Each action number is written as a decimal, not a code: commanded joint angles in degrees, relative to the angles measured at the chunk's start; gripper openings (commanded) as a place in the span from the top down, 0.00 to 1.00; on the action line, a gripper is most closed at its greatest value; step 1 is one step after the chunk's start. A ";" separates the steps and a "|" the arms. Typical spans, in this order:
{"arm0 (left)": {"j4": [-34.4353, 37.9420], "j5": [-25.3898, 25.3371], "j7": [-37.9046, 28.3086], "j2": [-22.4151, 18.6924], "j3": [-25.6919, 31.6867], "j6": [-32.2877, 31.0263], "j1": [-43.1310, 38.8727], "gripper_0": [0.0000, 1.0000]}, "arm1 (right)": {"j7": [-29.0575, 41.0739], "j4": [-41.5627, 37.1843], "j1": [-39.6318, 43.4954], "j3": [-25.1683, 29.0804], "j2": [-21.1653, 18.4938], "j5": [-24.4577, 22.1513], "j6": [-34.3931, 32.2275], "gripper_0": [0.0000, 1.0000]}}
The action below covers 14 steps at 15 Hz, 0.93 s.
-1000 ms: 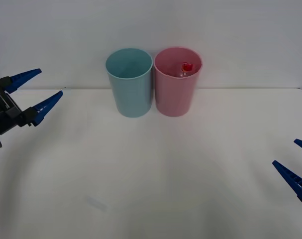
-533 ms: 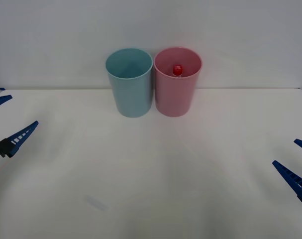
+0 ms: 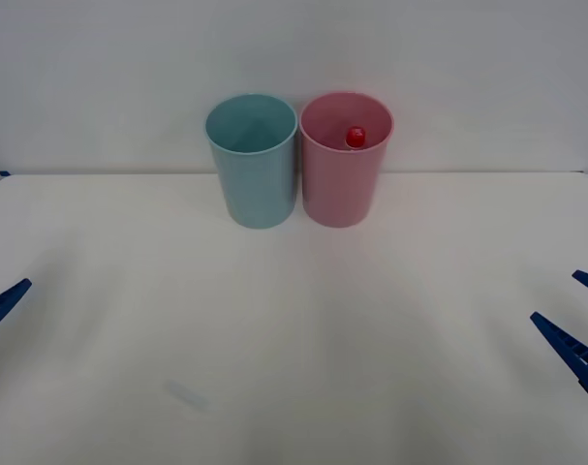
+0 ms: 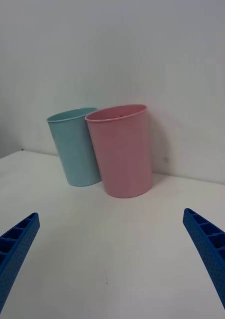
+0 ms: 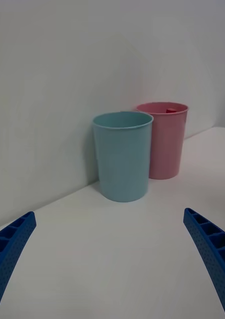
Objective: Grasp the object on the table and drop it into the matching bin: aluminum can to the light blue bin, PET bottle to the pink bin.
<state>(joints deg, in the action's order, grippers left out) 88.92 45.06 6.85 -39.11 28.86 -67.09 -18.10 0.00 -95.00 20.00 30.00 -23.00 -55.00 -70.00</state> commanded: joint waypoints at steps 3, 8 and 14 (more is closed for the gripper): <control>0.37 -0.15 -6.41 0.00 3.48 -2.96 -4.22 0.00 | 0.00 0.00 0.00 0.00 0.00 0.00 0.00 0.00; -0.86 -0.06 -7.64 0.00 4.63 -2.25 -5.36 0.00 | 0.00 0.00 0.00 0.00 0.00 0.00 0.00 0.00; -2.26 0.11 -7.73 0.09 4.10 -2.17 -5.10 0.00 | 0.00 0.00 0.00 0.00 0.00 0.00 0.00 0.00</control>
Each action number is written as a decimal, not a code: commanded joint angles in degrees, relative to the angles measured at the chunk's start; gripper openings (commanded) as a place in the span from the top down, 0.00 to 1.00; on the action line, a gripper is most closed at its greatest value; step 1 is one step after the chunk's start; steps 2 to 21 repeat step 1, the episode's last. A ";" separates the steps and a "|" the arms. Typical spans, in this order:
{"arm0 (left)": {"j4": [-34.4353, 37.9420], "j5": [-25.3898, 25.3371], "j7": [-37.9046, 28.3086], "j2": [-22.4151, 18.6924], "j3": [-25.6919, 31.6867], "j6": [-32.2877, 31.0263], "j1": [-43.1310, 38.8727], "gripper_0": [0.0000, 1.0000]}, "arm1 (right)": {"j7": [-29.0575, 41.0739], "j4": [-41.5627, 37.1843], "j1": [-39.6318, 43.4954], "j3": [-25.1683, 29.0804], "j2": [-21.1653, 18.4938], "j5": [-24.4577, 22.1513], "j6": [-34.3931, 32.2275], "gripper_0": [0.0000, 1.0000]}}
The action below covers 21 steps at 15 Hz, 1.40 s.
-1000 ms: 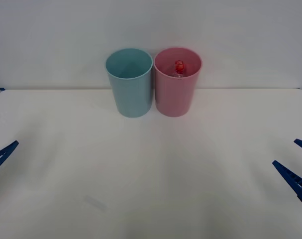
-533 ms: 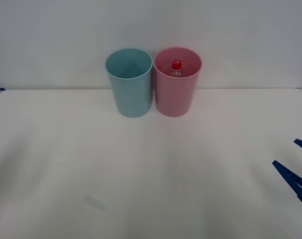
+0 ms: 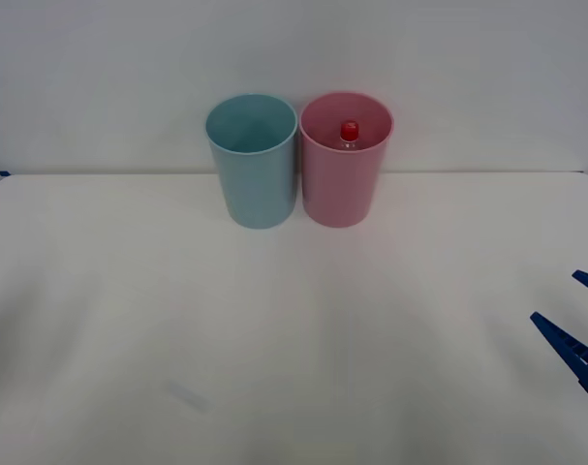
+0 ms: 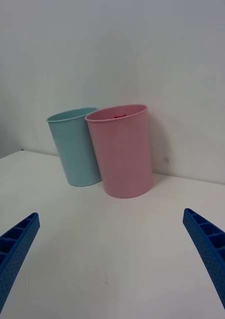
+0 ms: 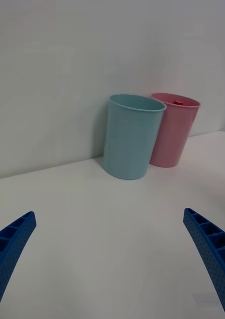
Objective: Grasp the object on the table and drop it into the matching bin: aluminum can to the light blue bin, PET bottle to the pink bin.
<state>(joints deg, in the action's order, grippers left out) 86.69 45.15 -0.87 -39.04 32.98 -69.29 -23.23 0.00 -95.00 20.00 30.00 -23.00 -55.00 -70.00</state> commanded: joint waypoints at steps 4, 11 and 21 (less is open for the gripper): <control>-0.03 0.03 -0.01 0.01 -0.02 0.03 0.03 0.00 | 0.00 0.00 0.00 0.00 0.00 0.00 0.00 0.00; -0.03 0.03 -0.01 0.01 -0.02 0.03 0.03 0.00 | 0.00 0.00 0.00 0.00 0.00 0.00 0.00 0.00; -0.03 0.03 -0.01 0.01 -0.02 0.03 0.03 0.00 | 0.00 0.00 0.00 0.00 0.00 0.00 0.00 0.00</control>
